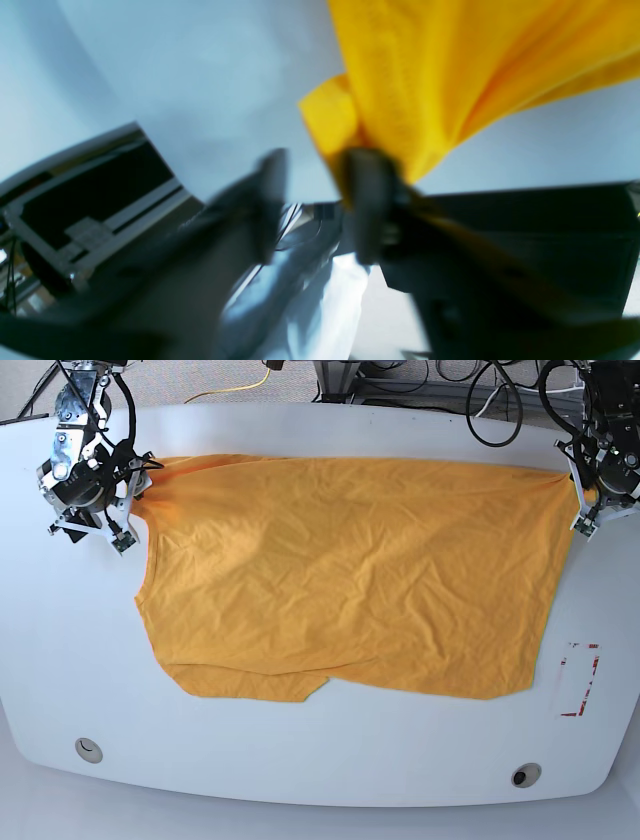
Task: Layout the t-shirt on the table in an organized manner, then fold the t-shirt properly
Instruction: 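Drag the held shirt back across the table, laying it flat, then open both grippers and release the shirt edge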
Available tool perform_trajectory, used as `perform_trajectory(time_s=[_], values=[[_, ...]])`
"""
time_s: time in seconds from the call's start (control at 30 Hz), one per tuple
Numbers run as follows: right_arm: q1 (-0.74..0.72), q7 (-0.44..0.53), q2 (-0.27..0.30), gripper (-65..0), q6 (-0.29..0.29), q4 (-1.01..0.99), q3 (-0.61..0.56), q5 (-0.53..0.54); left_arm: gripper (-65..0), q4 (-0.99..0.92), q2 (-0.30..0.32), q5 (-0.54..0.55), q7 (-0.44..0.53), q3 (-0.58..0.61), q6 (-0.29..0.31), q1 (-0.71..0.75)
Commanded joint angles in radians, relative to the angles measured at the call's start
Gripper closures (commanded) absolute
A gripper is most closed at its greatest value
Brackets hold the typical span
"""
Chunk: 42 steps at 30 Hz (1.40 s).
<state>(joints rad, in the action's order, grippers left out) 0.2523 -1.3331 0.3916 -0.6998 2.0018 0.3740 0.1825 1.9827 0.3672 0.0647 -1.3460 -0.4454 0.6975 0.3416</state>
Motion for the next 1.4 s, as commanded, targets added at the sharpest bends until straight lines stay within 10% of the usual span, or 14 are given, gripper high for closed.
perform_trajectory(time_s=[0.0, 1.37], values=[[-0.008, -0.001, 0.02, -53.0, 0.002, 0.017, 0.027, -0.015, -37.4, 0.014, 0.019, -0.007, 0.0, -0.006, 0.001, -0.003], [-0.196, -0.001, 0.016, -55.5, 0.002, 0.014, 0.061, -0.011, -53.6, 0.011, 0.149, -0.006, -0.05, 0.104, 0.001, 0.035]])
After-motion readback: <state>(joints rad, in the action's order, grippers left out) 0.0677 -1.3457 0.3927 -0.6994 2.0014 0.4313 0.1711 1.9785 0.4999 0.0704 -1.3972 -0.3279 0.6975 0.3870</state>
